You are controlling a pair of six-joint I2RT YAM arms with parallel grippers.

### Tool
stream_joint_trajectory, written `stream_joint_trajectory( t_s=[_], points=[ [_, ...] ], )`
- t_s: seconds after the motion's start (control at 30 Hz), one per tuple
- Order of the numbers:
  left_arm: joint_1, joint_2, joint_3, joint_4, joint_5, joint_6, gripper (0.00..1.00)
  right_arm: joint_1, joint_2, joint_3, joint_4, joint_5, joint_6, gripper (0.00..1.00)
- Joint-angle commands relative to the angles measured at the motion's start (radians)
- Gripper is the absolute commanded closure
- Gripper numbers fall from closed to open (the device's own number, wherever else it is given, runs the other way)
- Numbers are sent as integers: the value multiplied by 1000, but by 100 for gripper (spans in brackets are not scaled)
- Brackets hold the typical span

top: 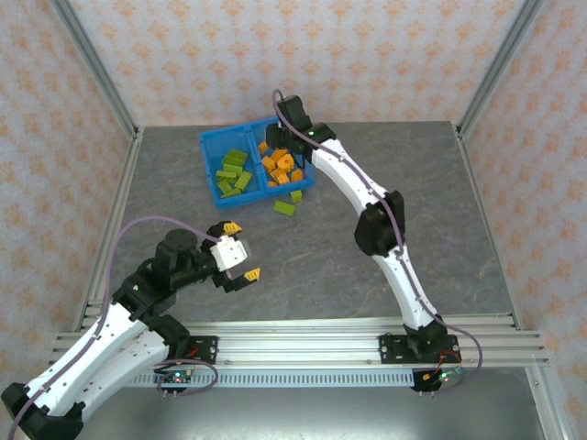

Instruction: Sort the legos into containers by color

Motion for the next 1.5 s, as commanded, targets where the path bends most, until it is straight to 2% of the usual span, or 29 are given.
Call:
stream_joint_trajectory(
  t_s=[0.0,0.13,0.27,0.4,0.53,0.63,0.8,0.9,0.97,1.13,1.2,1.27,1.33,1.37,1.47],
  points=[
    [8,3,-2,32,-19,-11,0,-7,94,141,-54,-21,68,65],
    [7,7,-3,36,-17,-12,0,-7,105,136,58,-34,53,52],
    [7,13,-2,31,-26,-14,0,-6,90,187,69,-29,43,45],
    [8,14,-2,31,-34,-12,0,-6,9,164,60,-41,43,44],
    [8,14,-4,28,-43,-10,0,-7,-117,90,-22,-90,39,45],
    [9,14,-3,27,-48,-6,0,-4,-287,-133,-43,-108,12,44],
    [12,11,-4,25,-45,4,0,16,-699,-854,209,-111,-48,39],
    [15,20,2,18,-39,9,0,32,-849,-1137,276,-138,-82,37],
    [17,28,6,13,-32,12,0,47,-885,-1242,267,-179,-123,36],
    [25,55,6,9,-20,9,0,65,-857,-1329,200,-185,-126,36],
    [25,77,6,48,-57,-94,0,66,-862,-1361,228,-198,-82,35],
    [22,146,62,70,-100,-336,0,66,-887,-1394,257,-199,-27,32],
    [1,246,168,19,-109,-560,0,66,-932,-1429,278,-191,17,30],
    [-23,321,225,-19,-148,-662,0,65,-967,-1452,284,-176,39,27],
    [-89,516,366,-120,-368,-880,0,65,-1087,-1521,280,-112,80,21]
  ],
)
